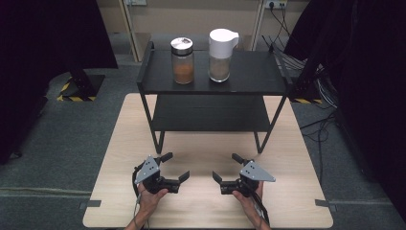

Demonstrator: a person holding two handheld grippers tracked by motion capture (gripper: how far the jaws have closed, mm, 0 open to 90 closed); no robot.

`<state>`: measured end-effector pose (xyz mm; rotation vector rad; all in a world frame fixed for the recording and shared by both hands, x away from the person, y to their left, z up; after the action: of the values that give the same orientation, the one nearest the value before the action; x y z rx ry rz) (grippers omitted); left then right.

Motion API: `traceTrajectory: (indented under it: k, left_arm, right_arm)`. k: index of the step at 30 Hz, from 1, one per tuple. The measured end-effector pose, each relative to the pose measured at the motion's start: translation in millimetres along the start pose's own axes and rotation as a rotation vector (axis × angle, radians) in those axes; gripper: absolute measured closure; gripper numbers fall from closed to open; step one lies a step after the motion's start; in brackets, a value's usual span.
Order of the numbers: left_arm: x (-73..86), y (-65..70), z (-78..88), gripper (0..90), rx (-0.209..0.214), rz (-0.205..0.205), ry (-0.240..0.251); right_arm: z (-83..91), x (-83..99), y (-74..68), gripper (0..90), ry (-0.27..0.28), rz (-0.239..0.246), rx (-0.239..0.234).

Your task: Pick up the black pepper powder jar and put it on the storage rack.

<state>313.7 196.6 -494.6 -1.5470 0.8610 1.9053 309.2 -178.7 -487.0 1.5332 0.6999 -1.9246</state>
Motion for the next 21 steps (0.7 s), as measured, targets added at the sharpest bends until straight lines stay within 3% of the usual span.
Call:
traceTrajectory:
  k: [21]
  left_arm:
    - [0.2, 0.2, 1.1, 1.4, -0.005, -0.001, -0.001]
  right_arm:
    - [-1.2, -0.1, 0.0, 0.5, -0.002, -0.002, -0.006]
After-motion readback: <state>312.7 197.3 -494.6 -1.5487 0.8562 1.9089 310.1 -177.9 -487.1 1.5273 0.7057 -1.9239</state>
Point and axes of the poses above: each handheld gripper's, and its own axes: z roughly backward along the jaws, x roughly out of its underside, y roughly to its right, the point moved 10 cm from there along -z, roughly forward along the jaws, and after that the axes turned 3 degrees about -y, right-handed, at the moved point
